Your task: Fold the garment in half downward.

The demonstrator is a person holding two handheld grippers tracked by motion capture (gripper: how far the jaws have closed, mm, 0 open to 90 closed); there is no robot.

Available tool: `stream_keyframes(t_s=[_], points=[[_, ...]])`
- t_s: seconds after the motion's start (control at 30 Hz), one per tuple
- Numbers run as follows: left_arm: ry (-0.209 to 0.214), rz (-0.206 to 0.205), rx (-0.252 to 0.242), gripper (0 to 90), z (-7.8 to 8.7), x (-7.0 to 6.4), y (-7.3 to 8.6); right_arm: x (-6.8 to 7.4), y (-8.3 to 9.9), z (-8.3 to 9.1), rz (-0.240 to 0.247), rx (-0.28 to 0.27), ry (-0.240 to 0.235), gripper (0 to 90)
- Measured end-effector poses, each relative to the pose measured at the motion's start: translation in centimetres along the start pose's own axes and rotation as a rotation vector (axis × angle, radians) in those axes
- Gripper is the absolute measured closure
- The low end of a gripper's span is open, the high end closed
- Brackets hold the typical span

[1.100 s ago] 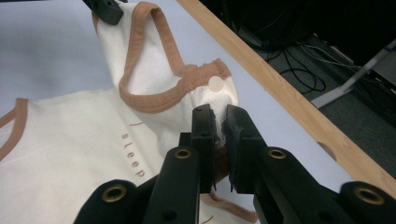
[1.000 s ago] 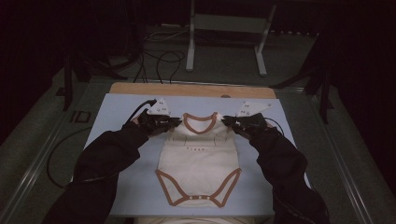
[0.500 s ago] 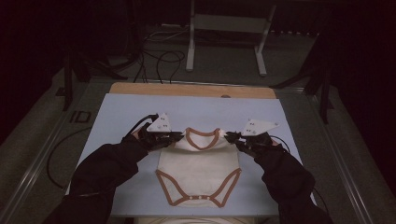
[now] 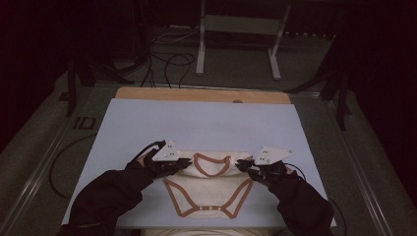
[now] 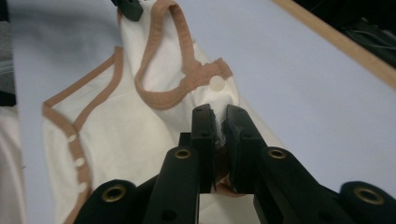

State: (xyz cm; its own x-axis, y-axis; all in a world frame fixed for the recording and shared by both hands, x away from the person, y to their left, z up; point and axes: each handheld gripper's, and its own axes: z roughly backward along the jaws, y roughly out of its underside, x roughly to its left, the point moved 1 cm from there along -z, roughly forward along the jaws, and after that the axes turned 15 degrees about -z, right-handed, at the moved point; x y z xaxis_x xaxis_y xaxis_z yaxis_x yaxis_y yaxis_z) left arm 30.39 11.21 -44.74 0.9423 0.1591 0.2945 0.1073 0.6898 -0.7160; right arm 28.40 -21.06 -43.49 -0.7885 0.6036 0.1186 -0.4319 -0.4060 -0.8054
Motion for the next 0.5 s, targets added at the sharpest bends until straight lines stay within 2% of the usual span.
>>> stream_keyframes(t_s=[0.17, 0.5], points=[[0.014, 0.001, -0.003, 86.9, -0.2, -1.3, 0.6, 0.7, 1.3, 0.0, -0.028, 0.003, -0.017, 82.7], [0.055, 0.016, -0.003, 86.8, -0.8, -2.9, 1.9, 1.6, 2.9, -0.3, -0.044, 0.035, -0.052, 82.7]])
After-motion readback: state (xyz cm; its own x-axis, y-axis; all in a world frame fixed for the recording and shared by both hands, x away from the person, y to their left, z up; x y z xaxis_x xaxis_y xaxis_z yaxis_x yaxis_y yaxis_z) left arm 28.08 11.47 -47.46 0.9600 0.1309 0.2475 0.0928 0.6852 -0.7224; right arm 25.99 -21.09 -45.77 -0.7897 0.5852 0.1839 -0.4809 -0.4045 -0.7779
